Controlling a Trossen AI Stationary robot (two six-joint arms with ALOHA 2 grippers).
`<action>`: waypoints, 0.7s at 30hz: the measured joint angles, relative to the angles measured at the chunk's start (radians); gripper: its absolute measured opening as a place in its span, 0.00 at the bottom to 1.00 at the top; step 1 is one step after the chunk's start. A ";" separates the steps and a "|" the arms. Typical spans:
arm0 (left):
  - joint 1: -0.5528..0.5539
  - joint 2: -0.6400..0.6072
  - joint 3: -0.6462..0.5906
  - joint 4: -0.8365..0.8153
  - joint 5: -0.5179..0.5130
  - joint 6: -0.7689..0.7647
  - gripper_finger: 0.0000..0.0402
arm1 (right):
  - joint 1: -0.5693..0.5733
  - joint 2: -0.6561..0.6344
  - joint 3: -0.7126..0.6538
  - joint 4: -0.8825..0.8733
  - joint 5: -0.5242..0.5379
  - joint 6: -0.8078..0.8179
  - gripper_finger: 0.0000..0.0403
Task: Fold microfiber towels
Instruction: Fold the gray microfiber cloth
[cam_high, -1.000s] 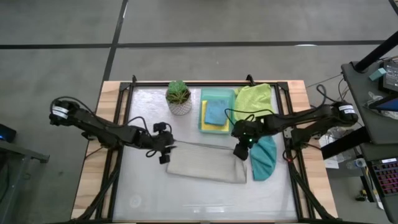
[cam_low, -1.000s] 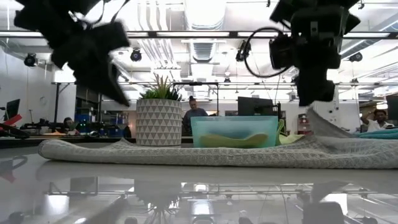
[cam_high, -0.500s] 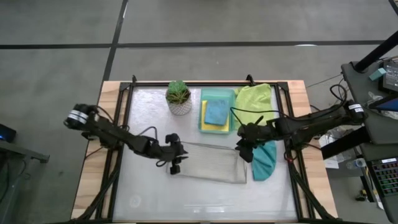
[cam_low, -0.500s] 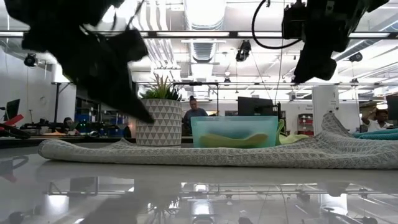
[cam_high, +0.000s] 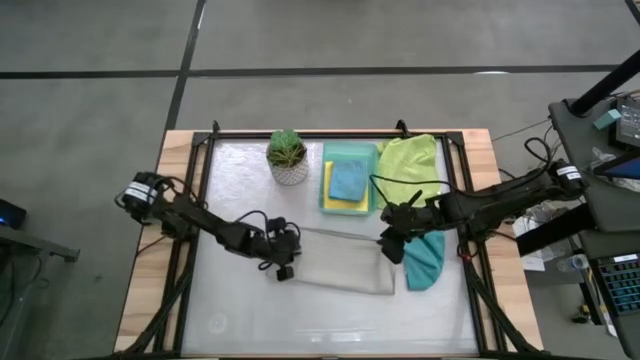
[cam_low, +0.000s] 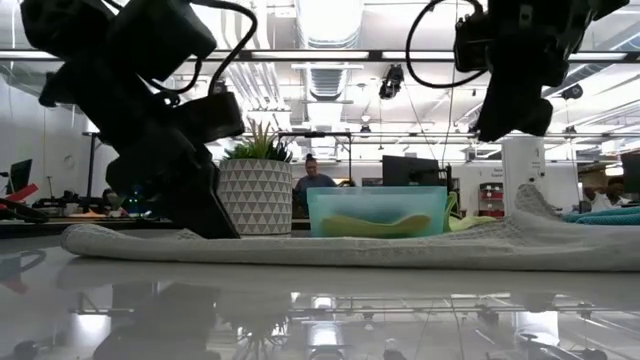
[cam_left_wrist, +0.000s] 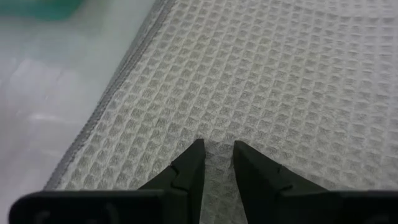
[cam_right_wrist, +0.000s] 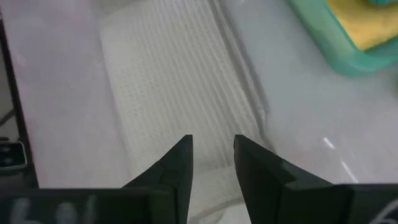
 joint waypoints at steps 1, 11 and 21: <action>0.000 -0.011 0.000 -0.040 -0.001 -0.015 0.18 | 0.000 0.002 0.000 -0.001 0.001 0.021 0.27; -0.004 -0.145 -0.004 -0.423 0.007 -0.112 0.18 | 0.000 0.097 0.000 -0.043 -0.002 0.131 0.27; -0.004 -0.332 -0.010 -0.541 0.024 -0.112 0.18 | -0.053 0.044 0.096 -0.307 0.128 0.106 0.32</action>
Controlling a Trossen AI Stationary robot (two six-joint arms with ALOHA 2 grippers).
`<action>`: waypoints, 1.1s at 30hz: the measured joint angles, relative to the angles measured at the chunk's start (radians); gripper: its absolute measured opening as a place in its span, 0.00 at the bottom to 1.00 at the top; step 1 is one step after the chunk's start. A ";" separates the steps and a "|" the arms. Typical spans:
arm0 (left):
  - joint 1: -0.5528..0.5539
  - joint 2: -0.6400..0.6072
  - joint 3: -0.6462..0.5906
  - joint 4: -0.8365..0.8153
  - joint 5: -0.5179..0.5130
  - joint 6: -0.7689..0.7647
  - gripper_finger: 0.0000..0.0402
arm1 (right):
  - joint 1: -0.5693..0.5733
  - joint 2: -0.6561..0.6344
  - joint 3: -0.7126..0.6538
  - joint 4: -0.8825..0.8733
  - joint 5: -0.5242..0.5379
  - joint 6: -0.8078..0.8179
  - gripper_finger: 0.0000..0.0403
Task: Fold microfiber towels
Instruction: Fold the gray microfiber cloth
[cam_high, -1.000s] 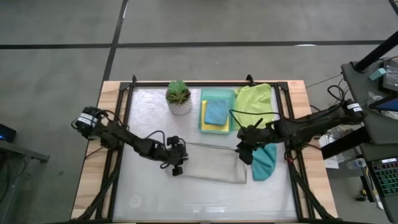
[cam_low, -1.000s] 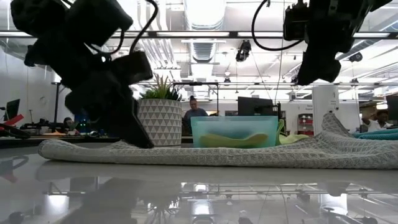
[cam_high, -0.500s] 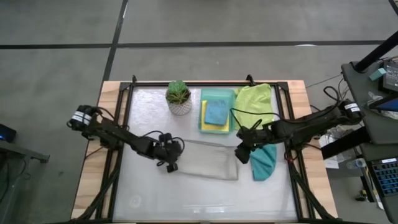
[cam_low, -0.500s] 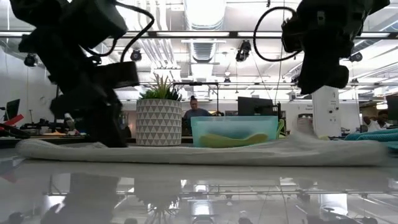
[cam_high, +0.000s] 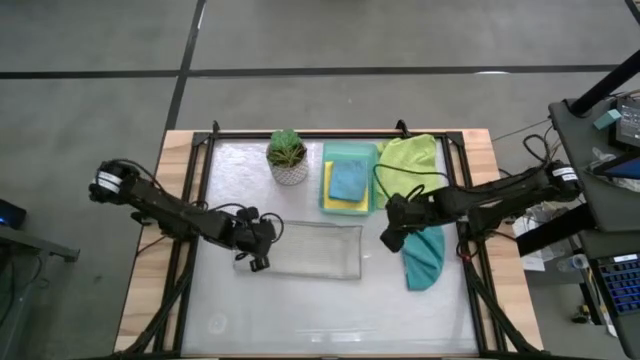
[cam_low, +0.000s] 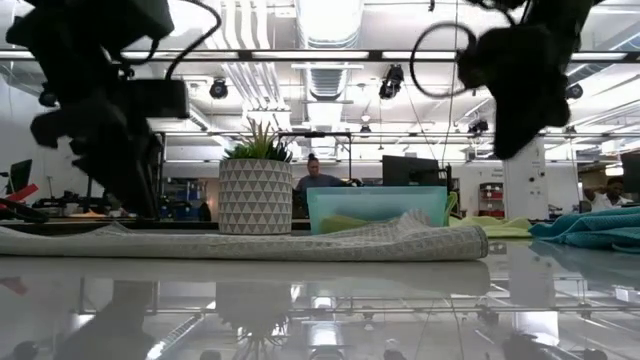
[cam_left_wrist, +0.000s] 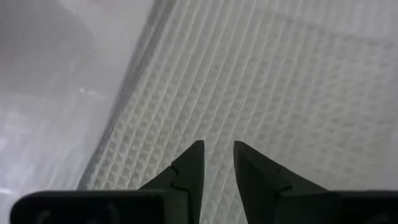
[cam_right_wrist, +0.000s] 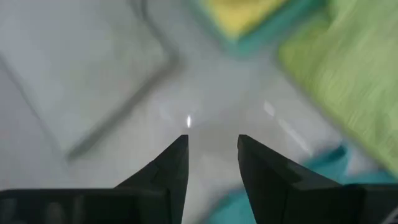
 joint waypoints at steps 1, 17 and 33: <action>0.000 -0.012 0.000 0.007 -0.007 0.006 0.18 | 0.000 -0.014 0.002 0.009 0.036 0.002 0.31; -0.007 0.133 -0.003 0.465 -0.033 0.195 0.18 | 0.014 0.140 -0.038 0.251 -0.066 0.002 0.32; -0.010 0.250 -0.001 0.457 -0.027 0.150 0.18 | -0.013 0.387 -0.009 0.490 0.065 -0.177 0.12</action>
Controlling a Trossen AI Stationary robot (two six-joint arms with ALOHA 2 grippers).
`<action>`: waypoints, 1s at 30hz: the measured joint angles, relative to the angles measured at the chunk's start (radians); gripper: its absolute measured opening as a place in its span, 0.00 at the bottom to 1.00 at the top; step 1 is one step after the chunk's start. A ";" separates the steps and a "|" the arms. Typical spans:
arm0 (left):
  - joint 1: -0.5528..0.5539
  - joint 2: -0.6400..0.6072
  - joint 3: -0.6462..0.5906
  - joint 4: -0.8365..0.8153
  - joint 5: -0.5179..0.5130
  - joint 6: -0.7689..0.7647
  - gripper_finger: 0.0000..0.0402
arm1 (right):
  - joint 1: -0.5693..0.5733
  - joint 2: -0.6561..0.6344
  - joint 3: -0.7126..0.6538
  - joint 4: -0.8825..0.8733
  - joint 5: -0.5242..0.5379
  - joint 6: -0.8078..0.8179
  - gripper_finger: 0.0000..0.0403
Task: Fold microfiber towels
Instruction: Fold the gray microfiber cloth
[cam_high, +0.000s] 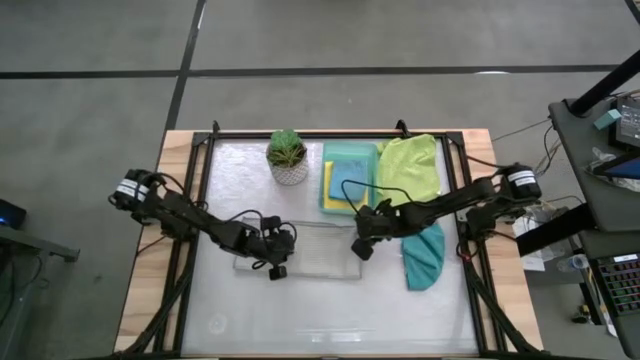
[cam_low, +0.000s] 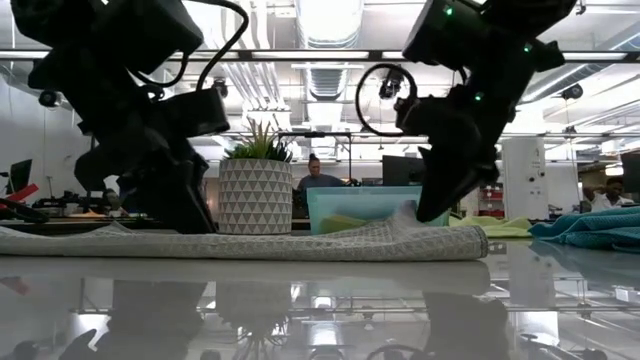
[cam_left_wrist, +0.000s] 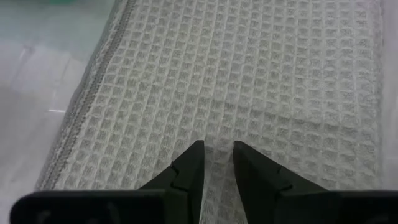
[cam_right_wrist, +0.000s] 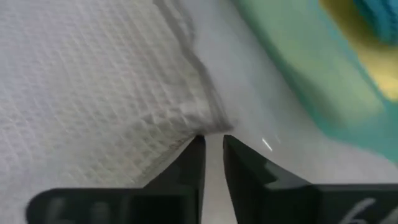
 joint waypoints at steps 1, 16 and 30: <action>0.000 -0.002 0.000 0.001 0.000 0.002 0.18 | 0.000 0.005 0.000 0.021 -0.002 -0.010 0.11; 0.000 -0.003 0.002 -0.024 0.001 0.003 0.18 | 0.051 0.047 0.031 0.329 -0.118 -0.125 0.02; 0.000 -0.003 0.002 -0.036 0.002 0.006 0.18 | 0.044 0.013 0.054 0.154 -0.127 -0.088 0.11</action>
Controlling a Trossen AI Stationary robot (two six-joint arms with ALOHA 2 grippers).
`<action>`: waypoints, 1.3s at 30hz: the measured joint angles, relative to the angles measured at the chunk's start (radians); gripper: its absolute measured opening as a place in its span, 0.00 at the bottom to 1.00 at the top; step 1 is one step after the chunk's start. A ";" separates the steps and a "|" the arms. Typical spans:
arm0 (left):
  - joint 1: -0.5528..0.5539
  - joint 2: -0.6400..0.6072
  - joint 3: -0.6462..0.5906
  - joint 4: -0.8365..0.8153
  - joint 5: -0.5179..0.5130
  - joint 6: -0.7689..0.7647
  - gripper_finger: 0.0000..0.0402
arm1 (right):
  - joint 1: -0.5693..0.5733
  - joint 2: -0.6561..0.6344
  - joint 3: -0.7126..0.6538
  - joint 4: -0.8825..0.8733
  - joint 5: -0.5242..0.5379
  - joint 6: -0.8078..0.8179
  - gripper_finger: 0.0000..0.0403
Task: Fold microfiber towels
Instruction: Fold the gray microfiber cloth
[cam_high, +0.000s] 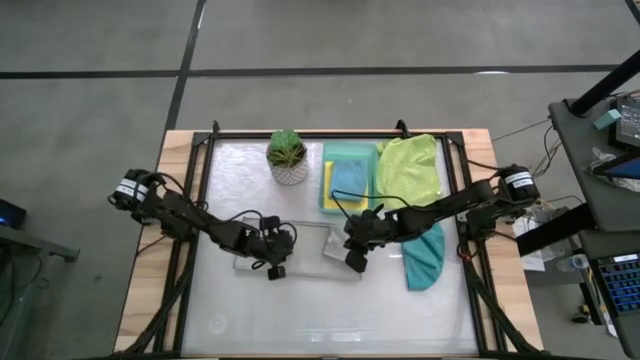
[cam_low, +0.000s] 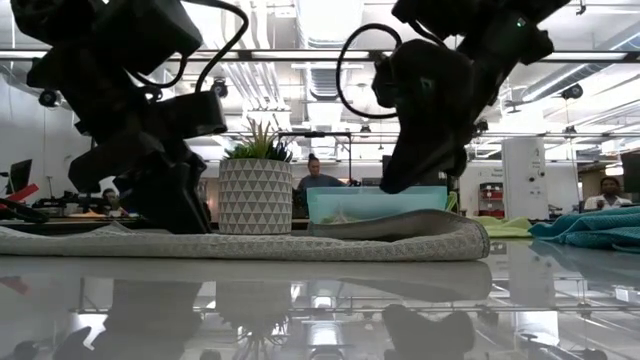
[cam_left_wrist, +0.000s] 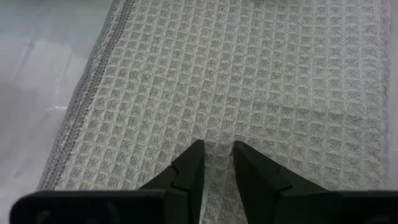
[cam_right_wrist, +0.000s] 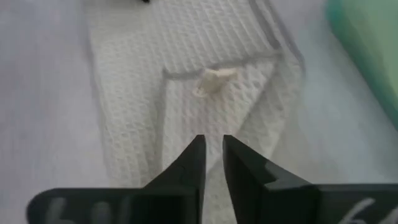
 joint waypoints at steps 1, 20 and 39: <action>0.000 0.000 0.000 -0.004 0.000 0.000 0.18 | -0.003 -0.007 0.003 -0.020 0.000 0.012 0.13; -0.034 -0.005 -0.014 -0.089 0.129 -0.008 0.18 | -0.008 0.113 -0.008 0.043 -0.005 0.011 0.29; -0.035 -0.005 0.013 -0.097 0.135 -0.014 0.18 | 0.123 0.161 0.055 0.211 0.058 -0.124 0.02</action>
